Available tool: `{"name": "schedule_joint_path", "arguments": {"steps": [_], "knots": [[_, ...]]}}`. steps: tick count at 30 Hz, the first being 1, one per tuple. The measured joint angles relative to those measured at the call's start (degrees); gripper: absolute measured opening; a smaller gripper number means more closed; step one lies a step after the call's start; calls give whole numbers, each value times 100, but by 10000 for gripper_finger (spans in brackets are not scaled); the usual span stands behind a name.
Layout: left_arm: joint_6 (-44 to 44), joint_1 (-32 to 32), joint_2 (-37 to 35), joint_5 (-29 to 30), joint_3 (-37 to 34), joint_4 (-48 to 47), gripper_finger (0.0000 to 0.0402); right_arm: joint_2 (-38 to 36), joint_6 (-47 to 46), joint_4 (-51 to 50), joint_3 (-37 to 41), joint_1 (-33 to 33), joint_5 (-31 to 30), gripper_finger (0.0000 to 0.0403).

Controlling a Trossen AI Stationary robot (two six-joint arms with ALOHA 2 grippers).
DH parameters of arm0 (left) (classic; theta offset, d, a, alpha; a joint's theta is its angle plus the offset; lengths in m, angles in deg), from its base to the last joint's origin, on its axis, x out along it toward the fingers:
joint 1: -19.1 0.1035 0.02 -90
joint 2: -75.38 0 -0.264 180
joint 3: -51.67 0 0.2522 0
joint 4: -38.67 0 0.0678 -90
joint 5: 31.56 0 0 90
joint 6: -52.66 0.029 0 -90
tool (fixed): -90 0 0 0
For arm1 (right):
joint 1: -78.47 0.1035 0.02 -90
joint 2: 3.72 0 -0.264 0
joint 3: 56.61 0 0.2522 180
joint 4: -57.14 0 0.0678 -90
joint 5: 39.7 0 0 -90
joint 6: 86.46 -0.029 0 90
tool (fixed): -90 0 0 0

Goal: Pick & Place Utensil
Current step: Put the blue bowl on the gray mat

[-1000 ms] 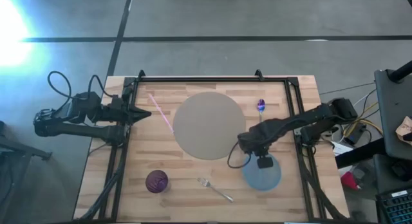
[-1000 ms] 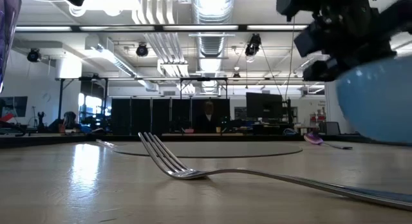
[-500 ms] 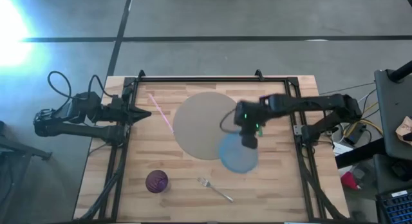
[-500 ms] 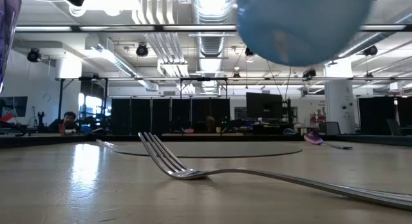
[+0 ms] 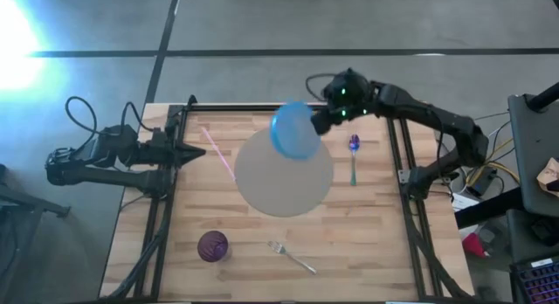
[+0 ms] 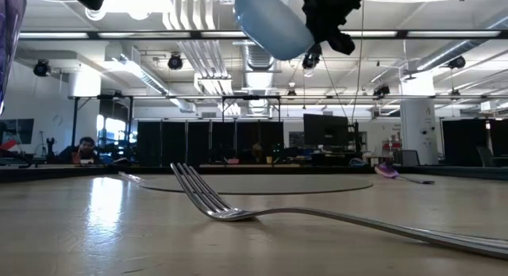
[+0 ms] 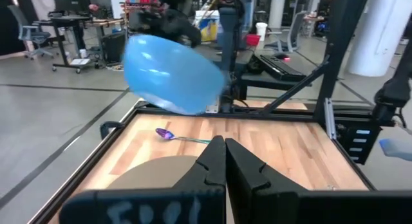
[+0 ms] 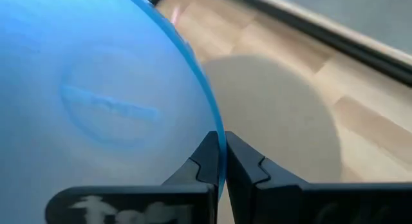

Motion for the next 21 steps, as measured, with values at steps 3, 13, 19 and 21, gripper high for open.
{"name": "schedule_joint_path", "arguments": {"steps": [3, 13, 19, 21], "knots": [[-7, 0, 0, 128, 0, -28, 0, 140, -351, 88, 2, -273, -145, 9], [-19, -2, 0, 187, 0, -202, 0, 1124, -524, -406, 10, -386, 492, 11], [-53, 0, 0, 257, 0, -340, 0, 1651, -200, -1039, 14, -181, 630, 11], [-55, -2, 2, 286, 0, -396, 0, 1765, -61, -1245, 8, -101, 627, 11]]}}
